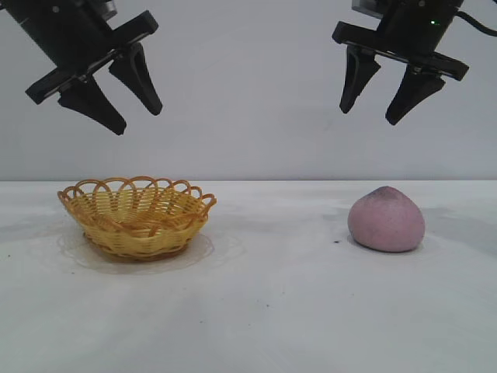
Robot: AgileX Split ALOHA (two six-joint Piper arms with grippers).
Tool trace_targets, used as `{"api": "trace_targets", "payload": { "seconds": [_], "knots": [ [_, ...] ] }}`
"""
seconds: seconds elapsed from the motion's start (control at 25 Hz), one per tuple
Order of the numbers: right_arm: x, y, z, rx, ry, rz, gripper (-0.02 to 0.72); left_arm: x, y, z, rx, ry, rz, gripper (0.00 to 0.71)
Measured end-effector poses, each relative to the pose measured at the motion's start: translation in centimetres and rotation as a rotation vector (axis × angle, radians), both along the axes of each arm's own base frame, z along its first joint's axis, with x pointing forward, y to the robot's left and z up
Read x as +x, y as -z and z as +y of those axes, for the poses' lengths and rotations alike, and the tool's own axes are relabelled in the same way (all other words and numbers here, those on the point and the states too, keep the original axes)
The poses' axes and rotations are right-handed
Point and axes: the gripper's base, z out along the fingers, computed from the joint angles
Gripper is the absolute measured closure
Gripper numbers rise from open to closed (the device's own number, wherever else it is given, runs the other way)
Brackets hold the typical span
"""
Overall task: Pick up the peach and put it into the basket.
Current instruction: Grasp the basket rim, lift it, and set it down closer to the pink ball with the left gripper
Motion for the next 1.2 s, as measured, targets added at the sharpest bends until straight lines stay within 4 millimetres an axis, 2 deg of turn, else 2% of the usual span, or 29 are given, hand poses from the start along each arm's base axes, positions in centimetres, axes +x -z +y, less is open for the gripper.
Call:
{"api": "trace_targets", "payload": {
  "seconds": [0.6, 0.84, 1.2],
  "knots": [
    [0.0, 0.0, 0.0, -0.005, -0.009, -0.006, 0.257, 0.0, 0.0, 0.0, 0.006, 0.009, -0.006, 0.347],
    [0.0, 0.0, 0.0, -0.005, -0.011, -0.006, 0.257, -0.2, 0.0, 0.0, 0.058, 0.093, -0.024, 0.347],
    [0.0, 0.0, 0.0, -0.006, -0.012, -0.007, 0.257, 0.3, -2.9, 0.3, 0.259, 0.330, -0.055, 0.347]
  ]
}}
